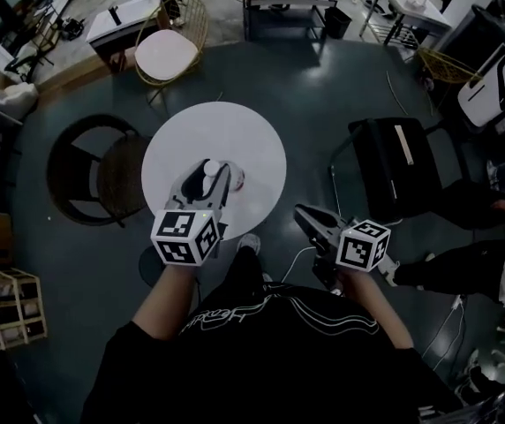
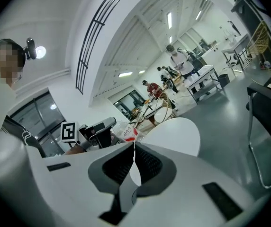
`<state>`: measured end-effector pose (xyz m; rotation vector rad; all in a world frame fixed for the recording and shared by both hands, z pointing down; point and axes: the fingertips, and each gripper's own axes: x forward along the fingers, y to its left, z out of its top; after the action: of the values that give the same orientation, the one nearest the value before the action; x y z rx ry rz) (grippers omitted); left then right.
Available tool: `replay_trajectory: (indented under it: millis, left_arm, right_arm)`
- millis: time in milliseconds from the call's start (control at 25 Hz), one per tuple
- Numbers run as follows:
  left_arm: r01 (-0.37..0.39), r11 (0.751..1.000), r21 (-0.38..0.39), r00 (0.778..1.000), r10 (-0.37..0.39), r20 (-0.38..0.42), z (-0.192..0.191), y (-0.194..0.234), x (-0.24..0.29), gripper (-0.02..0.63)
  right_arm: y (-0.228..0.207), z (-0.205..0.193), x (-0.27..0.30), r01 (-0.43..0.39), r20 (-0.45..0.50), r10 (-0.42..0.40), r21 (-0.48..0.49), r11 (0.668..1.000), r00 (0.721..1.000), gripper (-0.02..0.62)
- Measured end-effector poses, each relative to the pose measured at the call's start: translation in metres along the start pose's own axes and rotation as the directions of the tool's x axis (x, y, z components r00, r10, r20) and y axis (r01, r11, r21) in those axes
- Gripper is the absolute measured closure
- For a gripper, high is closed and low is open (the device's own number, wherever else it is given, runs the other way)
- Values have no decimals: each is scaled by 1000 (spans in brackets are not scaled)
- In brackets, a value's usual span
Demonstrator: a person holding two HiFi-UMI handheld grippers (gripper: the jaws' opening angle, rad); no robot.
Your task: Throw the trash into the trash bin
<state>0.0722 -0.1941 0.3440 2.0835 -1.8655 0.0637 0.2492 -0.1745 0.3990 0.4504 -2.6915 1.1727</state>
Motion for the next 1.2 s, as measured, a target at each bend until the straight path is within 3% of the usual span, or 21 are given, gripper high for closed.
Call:
replay_trajectory:
  millis: [280, 560, 800, 1200]
  left_arm:
    - [-96, 995, -23, 993, 97, 70, -1, 5, -87, 449]
    - [-252, 965, -68, 961, 258, 100, -13, 37, -164, 451]
    - [-380, 915, -138, 918, 391, 63, -43, 81, -219, 451]
    - [-552, 798, -242, 826, 563, -27, -100, 165, -319, 451]
  right_arm:
    - [43, -37, 18, -113, -88, 110, -25, 993, 990, 560]
    - [76, -69, 62, -229, -191, 223, -7, 973, 956, 560]
    - [104, -106, 113, -293, -333, 253, -77, 953, 908, 560]
    - [170, -180, 201, -395, -536, 302, -64, 916, 788, 560]
